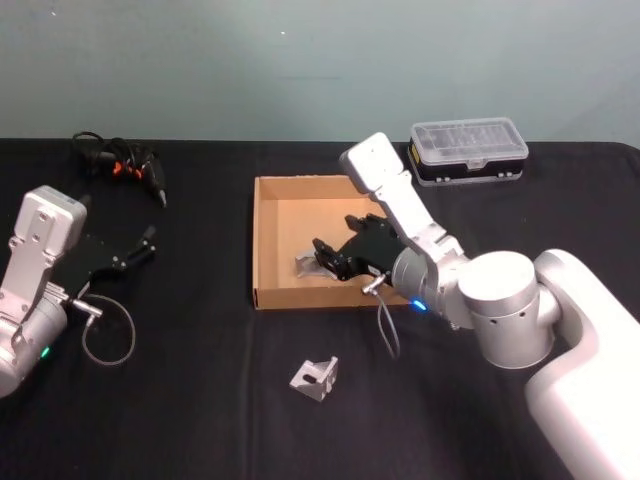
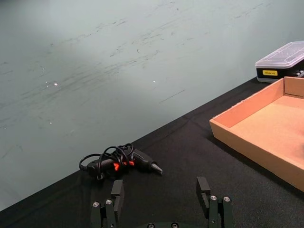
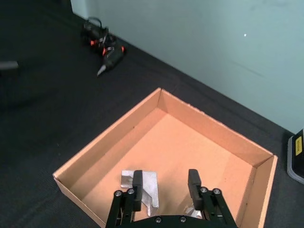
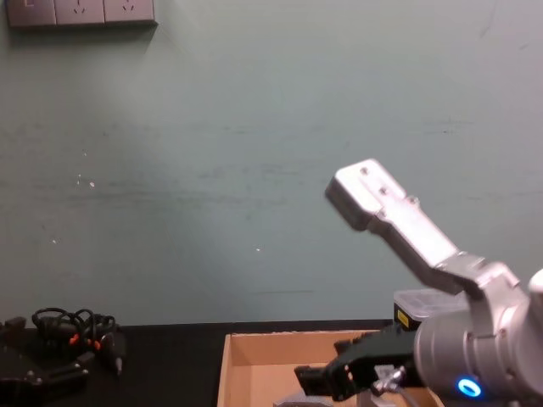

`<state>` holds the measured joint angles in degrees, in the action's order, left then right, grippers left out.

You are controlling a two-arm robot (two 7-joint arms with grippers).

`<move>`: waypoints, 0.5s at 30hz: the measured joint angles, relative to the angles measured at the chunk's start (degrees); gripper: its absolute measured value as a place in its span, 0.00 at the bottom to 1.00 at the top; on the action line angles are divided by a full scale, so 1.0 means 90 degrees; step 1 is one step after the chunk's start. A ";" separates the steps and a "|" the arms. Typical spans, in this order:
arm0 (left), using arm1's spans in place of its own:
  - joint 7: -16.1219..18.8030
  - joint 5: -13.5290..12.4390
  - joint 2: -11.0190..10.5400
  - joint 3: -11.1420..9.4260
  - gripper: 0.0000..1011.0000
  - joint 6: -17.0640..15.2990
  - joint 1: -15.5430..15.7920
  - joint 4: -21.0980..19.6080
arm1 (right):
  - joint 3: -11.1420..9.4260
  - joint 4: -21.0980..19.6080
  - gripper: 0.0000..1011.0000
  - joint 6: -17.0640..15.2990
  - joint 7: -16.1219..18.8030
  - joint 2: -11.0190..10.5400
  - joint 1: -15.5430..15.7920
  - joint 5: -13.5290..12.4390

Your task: Use one hand to pick up the angle iron from the table and place it into the box.

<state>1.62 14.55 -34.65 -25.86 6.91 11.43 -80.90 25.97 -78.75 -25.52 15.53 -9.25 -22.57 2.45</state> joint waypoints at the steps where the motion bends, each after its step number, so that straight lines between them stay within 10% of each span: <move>1: 0.0000 0.0001 0.0000 0.0000 0.99 0.0000 0.0000 0.0000 | -0.0073 -0.0104 0.61 0.0013 0.0033 -0.0009 0.0052 -0.0035; 15: 0.0000 0.0000 0.0000 0.0000 0.99 0.0000 0.0000 0.0000 | -0.0554 -0.1337 0.99 0.0524 0.0433 -0.0521 0.0909 -0.0356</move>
<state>1.62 14.55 -34.65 -25.86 6.91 11.43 -80.90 20.98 -90.78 -20.80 19.43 -13.94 -14.39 -0.76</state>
